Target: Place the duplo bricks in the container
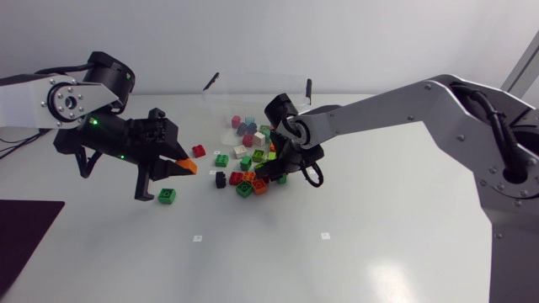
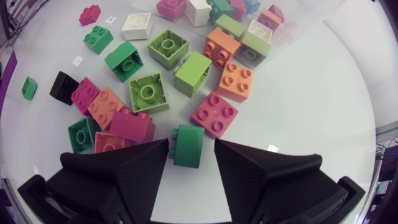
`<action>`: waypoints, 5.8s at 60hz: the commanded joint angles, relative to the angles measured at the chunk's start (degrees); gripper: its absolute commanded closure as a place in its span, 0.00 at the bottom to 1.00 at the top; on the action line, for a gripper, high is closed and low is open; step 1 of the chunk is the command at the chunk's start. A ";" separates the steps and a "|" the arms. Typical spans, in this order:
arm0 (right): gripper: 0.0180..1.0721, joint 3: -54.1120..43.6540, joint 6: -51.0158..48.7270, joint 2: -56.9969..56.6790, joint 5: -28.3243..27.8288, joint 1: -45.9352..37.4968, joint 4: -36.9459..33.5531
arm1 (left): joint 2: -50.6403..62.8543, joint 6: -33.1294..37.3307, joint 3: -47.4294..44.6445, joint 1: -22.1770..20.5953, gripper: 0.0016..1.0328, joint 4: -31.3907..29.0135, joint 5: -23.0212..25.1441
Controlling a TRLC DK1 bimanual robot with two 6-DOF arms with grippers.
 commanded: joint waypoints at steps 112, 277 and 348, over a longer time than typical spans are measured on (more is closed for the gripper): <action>0.74 15.56 -2.37 -13.18 -4.61 -6.13 -5.52 | 19.55 -40.96 27.98 7.07 0.05 24.57 -3.68; 0.10 -30.94 -17.14 -27.60 -16.74 -9.03 24.19 | 37.05 -10.29 38.61 13.40 0.72 -11.82 17.07; 0.08 -31.20 -24.79 -19.34 -23.33 -12.63 28.67 | 47.33 -51.16 72.27 -3.12 0.71 -1.45 5.46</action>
